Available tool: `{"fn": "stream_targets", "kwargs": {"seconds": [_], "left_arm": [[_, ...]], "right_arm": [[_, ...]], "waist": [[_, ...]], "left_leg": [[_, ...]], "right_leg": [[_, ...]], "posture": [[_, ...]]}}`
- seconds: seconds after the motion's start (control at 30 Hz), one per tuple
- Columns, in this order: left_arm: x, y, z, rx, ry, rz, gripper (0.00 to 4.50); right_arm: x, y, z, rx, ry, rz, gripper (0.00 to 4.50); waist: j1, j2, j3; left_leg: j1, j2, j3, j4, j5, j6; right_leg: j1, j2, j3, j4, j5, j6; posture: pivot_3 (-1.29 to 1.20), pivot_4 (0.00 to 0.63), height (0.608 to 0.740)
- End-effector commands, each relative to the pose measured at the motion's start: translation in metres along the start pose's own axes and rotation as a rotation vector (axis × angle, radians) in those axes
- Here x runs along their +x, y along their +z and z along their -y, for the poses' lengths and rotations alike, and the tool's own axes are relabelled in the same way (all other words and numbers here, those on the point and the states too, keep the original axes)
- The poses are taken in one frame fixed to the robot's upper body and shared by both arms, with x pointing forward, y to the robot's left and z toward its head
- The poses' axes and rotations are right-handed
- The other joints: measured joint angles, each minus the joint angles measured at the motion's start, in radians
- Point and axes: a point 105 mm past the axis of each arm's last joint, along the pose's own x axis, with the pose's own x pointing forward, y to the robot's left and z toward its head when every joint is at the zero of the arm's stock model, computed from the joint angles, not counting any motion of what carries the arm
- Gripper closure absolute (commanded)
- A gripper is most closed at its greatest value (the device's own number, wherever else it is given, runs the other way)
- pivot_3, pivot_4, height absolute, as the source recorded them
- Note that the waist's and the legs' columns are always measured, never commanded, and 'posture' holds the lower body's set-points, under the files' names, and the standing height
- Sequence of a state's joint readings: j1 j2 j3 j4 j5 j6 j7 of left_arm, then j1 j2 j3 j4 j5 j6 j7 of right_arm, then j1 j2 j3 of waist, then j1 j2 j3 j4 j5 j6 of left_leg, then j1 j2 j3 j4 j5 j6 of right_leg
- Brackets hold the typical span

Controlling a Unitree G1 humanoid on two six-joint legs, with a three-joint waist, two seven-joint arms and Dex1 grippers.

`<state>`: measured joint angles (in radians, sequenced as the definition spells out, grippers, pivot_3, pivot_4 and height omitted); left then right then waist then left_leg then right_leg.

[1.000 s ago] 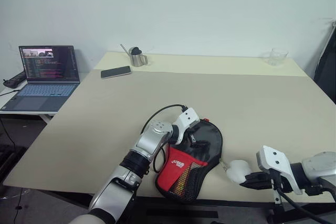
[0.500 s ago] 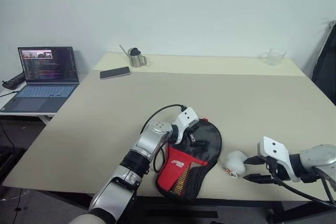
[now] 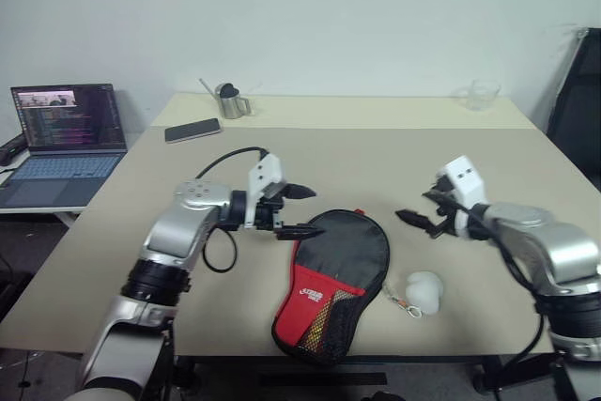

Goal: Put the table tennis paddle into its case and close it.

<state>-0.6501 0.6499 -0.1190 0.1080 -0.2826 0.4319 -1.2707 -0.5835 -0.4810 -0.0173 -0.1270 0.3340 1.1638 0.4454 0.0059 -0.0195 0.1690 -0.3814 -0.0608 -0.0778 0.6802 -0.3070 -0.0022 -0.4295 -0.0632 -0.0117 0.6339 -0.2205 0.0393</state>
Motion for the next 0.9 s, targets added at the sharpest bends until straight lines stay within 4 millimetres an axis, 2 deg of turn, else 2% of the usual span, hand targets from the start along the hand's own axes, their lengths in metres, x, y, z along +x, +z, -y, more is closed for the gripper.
{"fn": "stream_targets", "kwargs": {"seconds": [0.03,0.13,0.3,0.33,0.4,0.5,0.77,0.8,0.9], "left_arm": [[-0.01,0.01,0.012,0.046,-0.036,0.019,0.0],[-0.016,0.006,0.019,0.04,-0.044,0.003,0.0],[-0.018,0.004,0.018,0.027,-0.008,-0.008,0.0],[-0.018,0.004,0.017,0.025,0.001,-0.009,0.0],[-0.018,0.003,0.017,0.024,0.009,-0.012,0.0],[-0.018,0.001,0.016,0.017,0.023,-0.021,0.0],[-0.018,-0.012,0.01,0.017,0.07,-0.086,0.0],[-0.018,-0.012,0.01,0.016,0.07,-0.085,0.0],[-0.019,-0.012,0.009,0.013,0.074,-0.083,0.0]], "right_arm": [[-0.002,0.003,0.003,0.061,-0.047,-0.018,0.02],[0.002,-0.006,-0.002,0.094,-0.027,-0.062,0.02],[0.009,-0.021,-0.013,0.135,0.01,-0.126,0.02],[0.01,-0.022,-0.014,0.138,0.013,-0.13,0.19],[0.013,-0.025,-0.021,0.137,0.033,-0.14,0.59],[0.017,-0.024,-0.031,0.135,0.059,-0.135,1.62],[0.025,-0.015,-0.037,0.109,0.063,-0.111,4.3],[0.025,-0.014,-0.037,0.11,0.063,-0.109,4.49],[0.026,-0.011,-0.035,0.105,0.06,-0.099,4.49]], "waist": [[0.005,0.0,0.0],[0.004,0.0,0.0],[-0.005,0.0,0.0],[-0.008,0.0,0.0],[-0.011,0.0,0.0],[-0.015,0.0,0.0],[-0.033,0.001,-0.001],[-0.033,0.001,-0.001],[-0.034,0.001,-0.001]], "left_leg": [[-0.004,-0.001,0.0,0.001,0.0,0.0],[-0.01,-0.002,0.002,0.002,0.0,0.0],[-0.007,-0.002,0.003,0.002,0.001,0.001],[-0.004,-0.001,0.004,0.001,0.001,0.001],[0.0,0.0,0.005,0.001,0.0,0.001],[0.002,0.001,0.006,0.001,0.0,0.003],[0.003,0.001,0.006,0.001,0.001,0.001],[0.003,0.001,0.006,0.001,0.001,0.001],[0.003,0.001,0.006,0.001,0.001,0.001]], "right_leg": [[-0.004,-0.001,0.0,0.001,0.0,0.0],[-0.012,-0.002,0.001,0.009,0.0,0.0],[-0.012,-0.002,0.002,0.01,0.0,0.0],[-0.01,-0.001,0.002,0.011,0.0,0.0],[-0.007,0.0,0.002,0.012,0.0,0.0],[-0.006,0.002,0.002,0.013,0.0,0.0],[-0.007,0.003,0.003,0.014,0.0,0.0],[-0.007,0.003,0.003,0.014,0.0,0.0],[-0.007,0.003,0.003,0.014,0.0,0.0]], "posture": [[0.0,0.15,0.74],[0.0,0.15,0.74],[0.0,0.15,0.74],[0.0,0.15,0.74],[0.0,0.15,0.74],[0.0,0.15,0.74],[0.0,0.15,0.74],[0.0,0.15,0.74],[0.0,0.15,0.74]]}}
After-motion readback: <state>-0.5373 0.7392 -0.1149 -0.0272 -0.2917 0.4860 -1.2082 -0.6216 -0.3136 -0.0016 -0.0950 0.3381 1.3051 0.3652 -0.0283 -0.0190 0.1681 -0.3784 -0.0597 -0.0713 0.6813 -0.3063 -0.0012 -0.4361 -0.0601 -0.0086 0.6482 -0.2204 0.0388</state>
